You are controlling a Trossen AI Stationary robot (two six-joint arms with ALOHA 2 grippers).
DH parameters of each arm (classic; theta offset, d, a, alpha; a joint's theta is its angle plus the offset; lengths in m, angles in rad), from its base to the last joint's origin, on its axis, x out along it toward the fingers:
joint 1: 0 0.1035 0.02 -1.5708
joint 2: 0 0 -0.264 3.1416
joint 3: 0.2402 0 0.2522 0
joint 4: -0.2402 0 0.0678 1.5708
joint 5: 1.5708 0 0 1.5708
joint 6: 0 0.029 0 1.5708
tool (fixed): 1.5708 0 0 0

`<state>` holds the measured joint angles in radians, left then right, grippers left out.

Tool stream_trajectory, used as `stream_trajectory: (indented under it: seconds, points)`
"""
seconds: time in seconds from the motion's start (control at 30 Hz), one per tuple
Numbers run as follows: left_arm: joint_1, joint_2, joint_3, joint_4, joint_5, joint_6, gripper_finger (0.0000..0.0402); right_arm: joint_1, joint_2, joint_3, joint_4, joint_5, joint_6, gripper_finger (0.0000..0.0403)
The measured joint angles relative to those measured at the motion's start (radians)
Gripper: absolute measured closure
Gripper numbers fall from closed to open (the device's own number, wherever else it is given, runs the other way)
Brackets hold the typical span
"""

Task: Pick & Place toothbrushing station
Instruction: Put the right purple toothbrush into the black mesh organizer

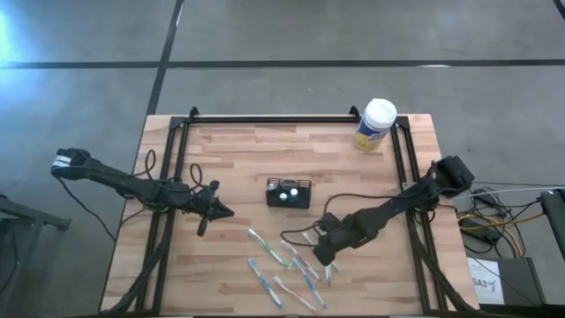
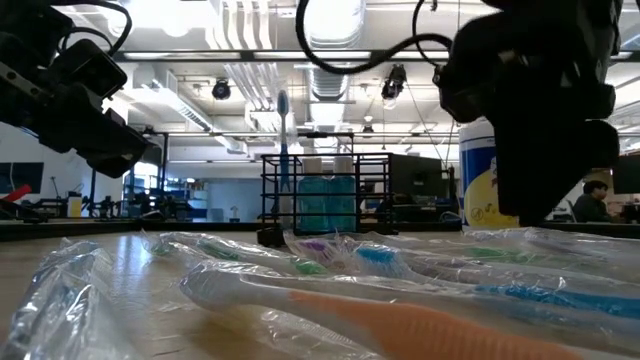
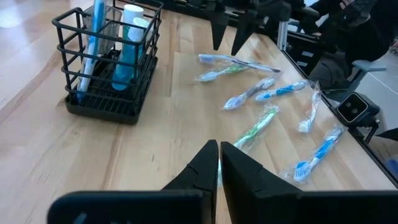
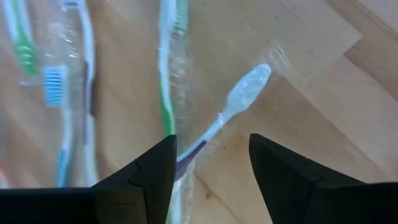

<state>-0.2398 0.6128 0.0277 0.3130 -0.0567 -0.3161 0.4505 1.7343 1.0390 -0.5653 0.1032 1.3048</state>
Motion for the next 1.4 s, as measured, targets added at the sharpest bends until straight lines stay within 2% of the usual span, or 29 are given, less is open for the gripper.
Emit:
stream_trajectory:
  seconds: [0.33,0.47,0.77,1.07,1.23,1.33,1.4]
  points:
    - [0.0,0.0,0.0,0.0,0.0,-0.009,0.0383,-0.012,0.075,0.015,-0.007,-0.01,-0.062,0.0212]
    - [0.0,0.0,0.0,0.0,-0.002,-0.01,0.0383,-0.026,0.081,0.021,-0.006,-0.01,-0.106,0.0247]
    - [0.0,0.0,0.0,0.004,-0.003,-0.01,0.0383,-0.041,0.046,0.034,-0.008,0.001,-0.211,0.0378]
    - [0.0,0.0,0.0,0.007,-0.004,-0.01,0.0383,-0.041,-0.024,0.117,-0.037,0.038,-0.306,0.0384]
    - [0.0,0.0,0.0,0.008,-0.004,-0.008,0.0383,-0.04,-0.093,0.206,-0.029,0.152,-0.472,0.0384]
    - [0.0,-0.001,0.0,0.008,-0.007,0.003,0.0383,-0.04,-0.137,0.257,0.0,0.298,-0.629,0.0384]
    - [0.0,-0.001,0.0,0.009,-0.012,0.004,0.0383,-0.04,-0.167,0.266,0.081,0.419,-0.746,0.0384]
